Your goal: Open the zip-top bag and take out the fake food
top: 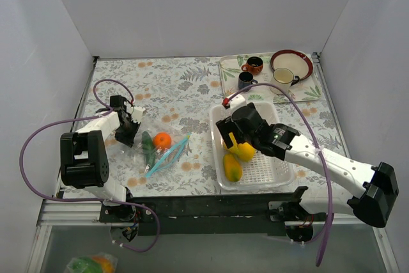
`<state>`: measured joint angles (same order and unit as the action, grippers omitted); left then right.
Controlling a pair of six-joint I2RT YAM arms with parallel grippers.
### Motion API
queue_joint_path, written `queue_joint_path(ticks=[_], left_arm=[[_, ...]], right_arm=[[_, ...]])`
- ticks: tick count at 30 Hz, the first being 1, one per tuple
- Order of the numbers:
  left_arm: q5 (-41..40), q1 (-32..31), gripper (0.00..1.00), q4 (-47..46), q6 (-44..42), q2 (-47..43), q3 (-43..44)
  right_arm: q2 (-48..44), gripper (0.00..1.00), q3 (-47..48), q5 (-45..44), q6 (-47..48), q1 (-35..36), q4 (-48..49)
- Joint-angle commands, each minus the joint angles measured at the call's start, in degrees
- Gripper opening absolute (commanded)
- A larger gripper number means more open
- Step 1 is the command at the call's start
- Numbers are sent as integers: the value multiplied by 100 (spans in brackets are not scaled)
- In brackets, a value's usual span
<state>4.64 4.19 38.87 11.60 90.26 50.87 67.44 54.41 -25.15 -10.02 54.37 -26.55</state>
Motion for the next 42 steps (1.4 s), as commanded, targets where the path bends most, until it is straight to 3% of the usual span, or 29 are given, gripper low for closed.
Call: queue_joint_path(ticks=[1,5,7,10,11,19,20,23,28,33,38,42], left_arm=[[10,39,0,-73,-26,97,-69],[36,38,0,-73,1,115,-25],[45,38,0,-64,9,150,-16],[28,38,0,-64,18,150,-16],[36,38,0,-55,10,141,1],[-16,39,0,-90,-43,62,-51],[-25,38,0,-90,-43,53,-60],[-25,39,0,-108,-43,62,-77],[36,38,0,-82,-26,62,-51],[133,39,0,-11,9,62,10],[160,47,0,15,18,71,19],[186,47,0,33,1,53,-33]], right_arm=[[-178,99,684,51,281,56,570],[-4,98,623,484,659,722,1212],[514,86,693,467,729,1206,1388],[1279,10,843,616,739,1602,1608],[1446,2,773,651,686,1655,1904],[2527,1,605,1460,607,1717,3428],[2633,28,658,1451,581,1717,3445],[3028,52,641,1478,554,1726,3893],[3477,56,842,1399,545,1700,4376],[3899,68,1089,1328,580,1674,4684],[4189,70,1335,1276,536,1673,4905],[4277,74,1344,381,720,1673,5245]])
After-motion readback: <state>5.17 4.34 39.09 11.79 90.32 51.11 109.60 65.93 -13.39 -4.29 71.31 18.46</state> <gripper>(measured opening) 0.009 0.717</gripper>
